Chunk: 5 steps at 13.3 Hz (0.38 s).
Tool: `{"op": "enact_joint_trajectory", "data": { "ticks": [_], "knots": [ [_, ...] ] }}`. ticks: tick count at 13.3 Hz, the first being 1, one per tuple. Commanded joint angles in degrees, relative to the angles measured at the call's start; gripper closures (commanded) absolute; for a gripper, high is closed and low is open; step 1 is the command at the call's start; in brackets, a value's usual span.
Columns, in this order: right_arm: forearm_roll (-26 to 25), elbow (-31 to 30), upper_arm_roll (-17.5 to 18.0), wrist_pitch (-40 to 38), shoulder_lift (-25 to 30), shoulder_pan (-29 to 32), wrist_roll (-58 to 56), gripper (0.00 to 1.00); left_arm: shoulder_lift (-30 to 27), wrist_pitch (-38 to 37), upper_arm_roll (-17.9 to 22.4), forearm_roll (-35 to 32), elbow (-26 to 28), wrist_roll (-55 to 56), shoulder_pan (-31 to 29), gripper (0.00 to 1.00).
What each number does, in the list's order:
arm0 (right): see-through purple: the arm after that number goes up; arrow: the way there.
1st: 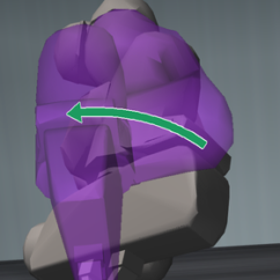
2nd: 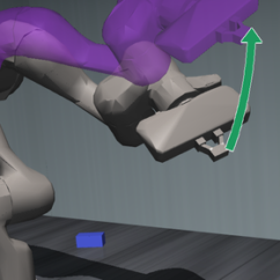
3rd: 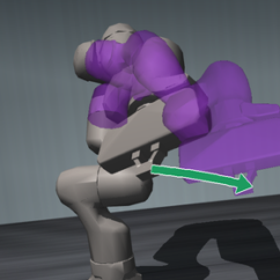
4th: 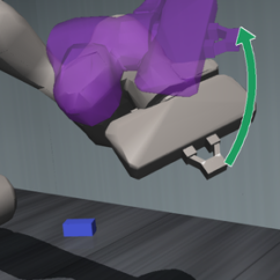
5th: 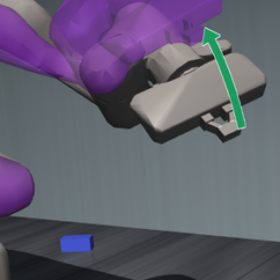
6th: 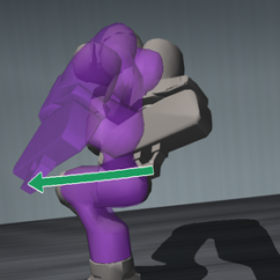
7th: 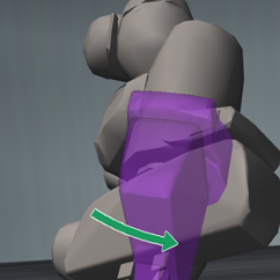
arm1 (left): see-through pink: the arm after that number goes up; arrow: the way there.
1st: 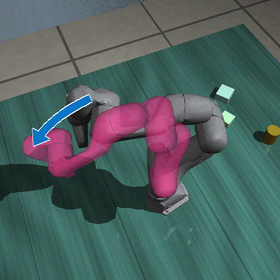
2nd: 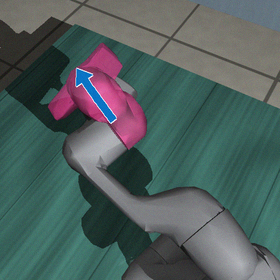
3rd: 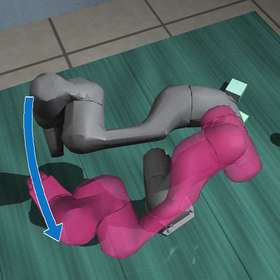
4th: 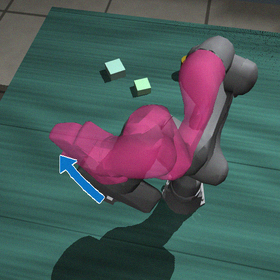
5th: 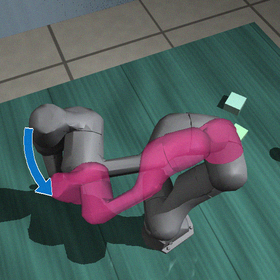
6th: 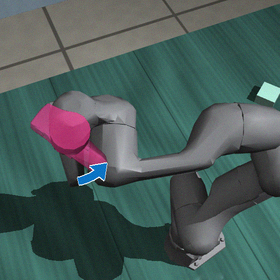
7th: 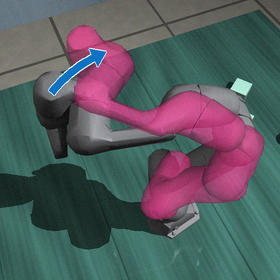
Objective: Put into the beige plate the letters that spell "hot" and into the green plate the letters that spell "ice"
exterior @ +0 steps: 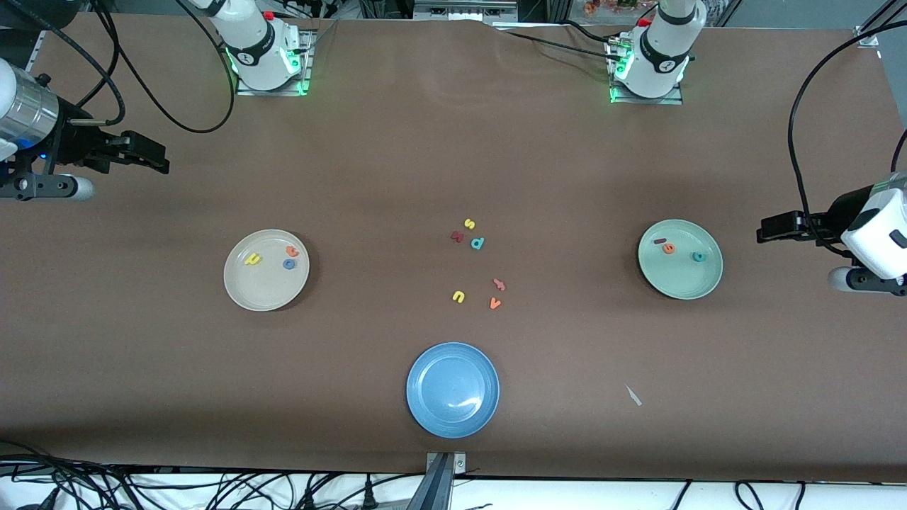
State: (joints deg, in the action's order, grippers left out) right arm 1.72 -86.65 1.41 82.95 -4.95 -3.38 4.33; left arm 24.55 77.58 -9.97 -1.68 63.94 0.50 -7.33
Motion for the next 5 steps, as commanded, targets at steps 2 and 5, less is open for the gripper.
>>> {"op": "enact_joint_trajectory", "data": {
  "ticks": [2,5],
  "knots": [
    [-0.7,1.3,-0.4,-0.9,-0.4,-0.6,-1.3,0.0,-1.1,0.4,0.3,0.5,1.7,-1.5,-0.1,0.04],
    [-0.8,1.3,-0.4,-0.9,-0.4,-0.6,-1.3,0.0,-1.1,0.4,0.3,0.5,1.7,-1.5,-0.1,0.04]
  ]
}}
